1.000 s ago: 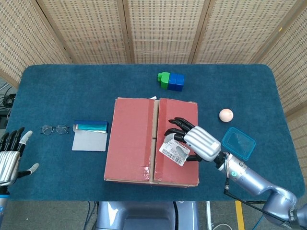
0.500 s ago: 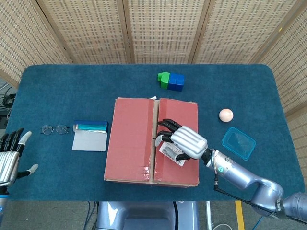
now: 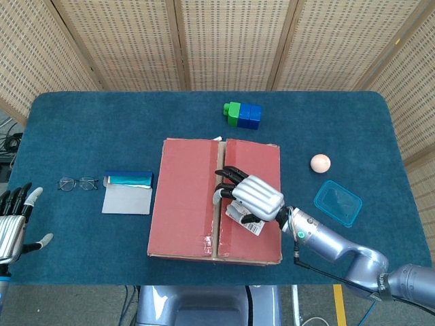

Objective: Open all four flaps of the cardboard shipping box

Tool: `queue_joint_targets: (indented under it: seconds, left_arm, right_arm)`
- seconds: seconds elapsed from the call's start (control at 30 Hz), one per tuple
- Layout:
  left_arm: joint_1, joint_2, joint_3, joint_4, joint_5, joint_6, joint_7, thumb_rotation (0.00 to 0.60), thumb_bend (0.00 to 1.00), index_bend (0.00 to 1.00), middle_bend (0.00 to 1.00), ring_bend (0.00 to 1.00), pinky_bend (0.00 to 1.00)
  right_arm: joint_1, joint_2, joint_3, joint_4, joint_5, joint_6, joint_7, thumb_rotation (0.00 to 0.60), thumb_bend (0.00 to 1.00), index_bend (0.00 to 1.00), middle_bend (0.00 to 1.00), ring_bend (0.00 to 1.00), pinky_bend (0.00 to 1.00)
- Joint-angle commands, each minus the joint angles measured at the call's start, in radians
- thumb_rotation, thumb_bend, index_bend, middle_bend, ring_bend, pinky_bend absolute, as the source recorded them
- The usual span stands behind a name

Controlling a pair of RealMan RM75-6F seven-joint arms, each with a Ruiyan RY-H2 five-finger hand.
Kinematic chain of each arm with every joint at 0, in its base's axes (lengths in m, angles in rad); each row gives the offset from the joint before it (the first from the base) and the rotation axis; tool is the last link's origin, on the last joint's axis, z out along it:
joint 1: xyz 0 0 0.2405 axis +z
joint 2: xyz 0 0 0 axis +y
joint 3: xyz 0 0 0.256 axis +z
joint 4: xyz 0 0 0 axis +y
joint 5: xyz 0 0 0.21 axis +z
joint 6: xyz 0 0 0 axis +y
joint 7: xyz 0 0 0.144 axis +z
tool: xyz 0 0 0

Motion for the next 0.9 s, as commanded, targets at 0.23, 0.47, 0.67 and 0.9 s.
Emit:
queue_joint_targets:
  seconds: [0.23, 0.47, 0.67, 0.9]
  left_arm:
    - [-0.004, -0.001, 0.001, 0.005, -0.005, -0.012, -0.010, 0.565, 0.09, 0.07, 0.00, 0.00, 0.00]
    - [-0.005, 0.003, 0.003, 0.003, -0.002, -0.016, -0.023, 0.565, 0.09, 0.07, 0.00, 0.00, 0.00]
    - [-0.006, 0.005, 0.004, 0.000, 0.002, -0.015, -0.028, 0.565, 0.09, 0.07, 0.00, 0.00, 0.00]
    - [-0.009, 0.008, 0.003, -0.003, 0.010, -0.012, -0.030, 0.565, 0.09, 0.07, 0.00, 0.00, 0.00]
  right_arm:
    - [0.009, -0.007, -0.009, 0.020, 0.023, -0.001, -0.014, 0.600, 0.67, 0.40, 0.37, 0.07, 0.00]
    - [0.009, -0.003, -0.013, 0.022, 0.026, 0.019, -0.027, 0.600, 0.67, 0.45, 0.43, 0.10, 0.00]
    - [0.006, 0.013, -0.013, 0.013, 0.029, 0.036, -0.032, 0.600, 0.67, 0.49, 0.49, 0.12, 0.00]
    - [0.004, 0.048, -0.006, -0.006, 0.029, 0.052, -0.043, 0.600, 0.67, 0.50, 0.52, 0.15, 0.00]
